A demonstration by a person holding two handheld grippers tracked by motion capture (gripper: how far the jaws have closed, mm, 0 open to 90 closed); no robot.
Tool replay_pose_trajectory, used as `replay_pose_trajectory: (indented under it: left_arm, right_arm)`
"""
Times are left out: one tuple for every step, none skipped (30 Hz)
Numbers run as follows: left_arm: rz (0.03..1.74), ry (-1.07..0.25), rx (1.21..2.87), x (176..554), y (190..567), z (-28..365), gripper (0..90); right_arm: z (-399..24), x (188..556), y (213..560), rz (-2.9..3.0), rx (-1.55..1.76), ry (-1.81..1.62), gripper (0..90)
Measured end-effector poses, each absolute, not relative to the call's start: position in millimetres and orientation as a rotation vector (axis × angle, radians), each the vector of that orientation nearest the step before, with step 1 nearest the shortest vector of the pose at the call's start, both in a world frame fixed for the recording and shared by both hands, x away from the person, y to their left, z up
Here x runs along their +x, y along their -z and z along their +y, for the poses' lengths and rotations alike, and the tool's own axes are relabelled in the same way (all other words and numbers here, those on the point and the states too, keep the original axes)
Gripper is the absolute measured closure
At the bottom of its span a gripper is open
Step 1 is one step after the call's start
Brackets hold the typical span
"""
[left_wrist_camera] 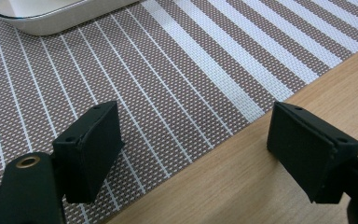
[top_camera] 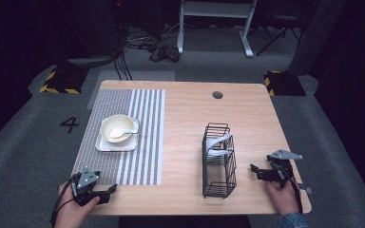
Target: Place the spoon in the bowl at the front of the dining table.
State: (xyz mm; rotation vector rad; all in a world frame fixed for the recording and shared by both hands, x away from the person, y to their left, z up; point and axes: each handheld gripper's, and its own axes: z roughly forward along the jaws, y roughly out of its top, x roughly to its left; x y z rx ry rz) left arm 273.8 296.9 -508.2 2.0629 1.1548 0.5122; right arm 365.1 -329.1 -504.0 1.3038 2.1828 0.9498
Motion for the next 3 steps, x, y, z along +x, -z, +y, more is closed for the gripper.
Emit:
replay_pose_trajectory:
  left_arm:
    - [1.156,-0.513,2.062,273.7,508.2,296.8,17.5]
    - [1.157,-0.513,2.061,273.7,508.3,296.7,17.5]
    - [1.158,-0.513,2.060,273.7,508.3,296.7,17.4]
  right_arm:
    - [-329.1,365.1,504.0,2.183,1.304,-0.950,14.6]
    - [-329.2,365.1,504.0,2.183,1.304,-0.950,14.6]
    - [-329.1,365.1,504.0,2.183,1.304,-0.950,14.6]
